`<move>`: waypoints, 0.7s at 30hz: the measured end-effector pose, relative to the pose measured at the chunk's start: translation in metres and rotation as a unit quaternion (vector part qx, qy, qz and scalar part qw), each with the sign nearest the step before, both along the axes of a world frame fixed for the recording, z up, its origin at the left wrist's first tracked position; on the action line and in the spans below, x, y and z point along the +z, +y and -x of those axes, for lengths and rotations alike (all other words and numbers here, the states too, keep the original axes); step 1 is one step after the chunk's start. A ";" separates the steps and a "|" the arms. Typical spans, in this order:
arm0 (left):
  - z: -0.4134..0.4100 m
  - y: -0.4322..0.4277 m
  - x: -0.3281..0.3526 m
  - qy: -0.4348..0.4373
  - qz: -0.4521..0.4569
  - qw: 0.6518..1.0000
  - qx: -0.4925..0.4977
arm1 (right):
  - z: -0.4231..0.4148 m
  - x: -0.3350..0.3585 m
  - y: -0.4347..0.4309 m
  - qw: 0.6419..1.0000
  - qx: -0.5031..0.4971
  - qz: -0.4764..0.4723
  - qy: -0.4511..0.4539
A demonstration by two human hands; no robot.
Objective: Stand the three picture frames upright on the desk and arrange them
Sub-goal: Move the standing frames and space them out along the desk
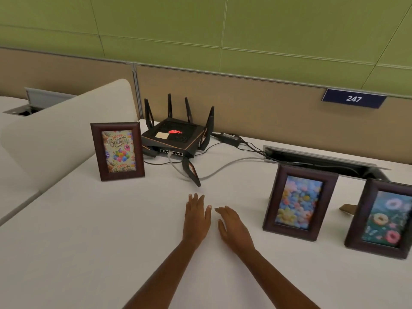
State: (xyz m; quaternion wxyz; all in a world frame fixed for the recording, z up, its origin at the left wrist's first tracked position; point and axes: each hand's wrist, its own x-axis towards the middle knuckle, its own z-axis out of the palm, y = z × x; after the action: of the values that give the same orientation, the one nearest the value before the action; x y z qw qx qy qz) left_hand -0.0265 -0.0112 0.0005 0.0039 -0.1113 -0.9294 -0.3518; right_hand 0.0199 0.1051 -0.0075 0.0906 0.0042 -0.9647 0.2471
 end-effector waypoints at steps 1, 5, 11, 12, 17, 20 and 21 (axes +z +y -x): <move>-0.002 0.008 0.001 0.006 -0.015 1.000 -0.013 | -0.006 0.002 0.005 1.000 0.000 -0.004 0.025; -0.011 0.038 0.005 -0.003 -0.067 0.996 -0.055 | -0.026 0.011 0.030 0.989 0.001 -0.035 0.144; -0.024 0.084 0.013 -0.036 -0.078 0.992 -0.091 | -0.043 0.031 0.077 0.975 -0.033 -0.058 0.212; -0.025 0.091 0.015 -0.040 -0.083 0.991 -0.093 | -0.045 0.036 0.085 0.972 -0.037 -0.063 0.223; -0.034 0.120 0.024 -0.030 -0.112 0.990 -0.083 | -0.056 0.052 0.119 0.955 -0.058 -0.093 0.277; -0.039 0.132 0.029 -0.016 -0.140 0.985 -0.097 | -0.064 0.057 0.137 0.942 -0.099 -0.110 0.302; -0.041 0.135 0.030 -0.014 -0.148 0.984 -0.103 | -0.066 0.058 0.143 0.937 -0.121 -0.105 0.310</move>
State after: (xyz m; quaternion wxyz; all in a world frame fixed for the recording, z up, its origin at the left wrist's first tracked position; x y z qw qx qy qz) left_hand 0.0141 0.1241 0.0304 -0.0287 -0.1995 -0.8506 -0.4856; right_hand 0.0861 0.2480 0.0502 0.4131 -0.0263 -0.9026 0.1183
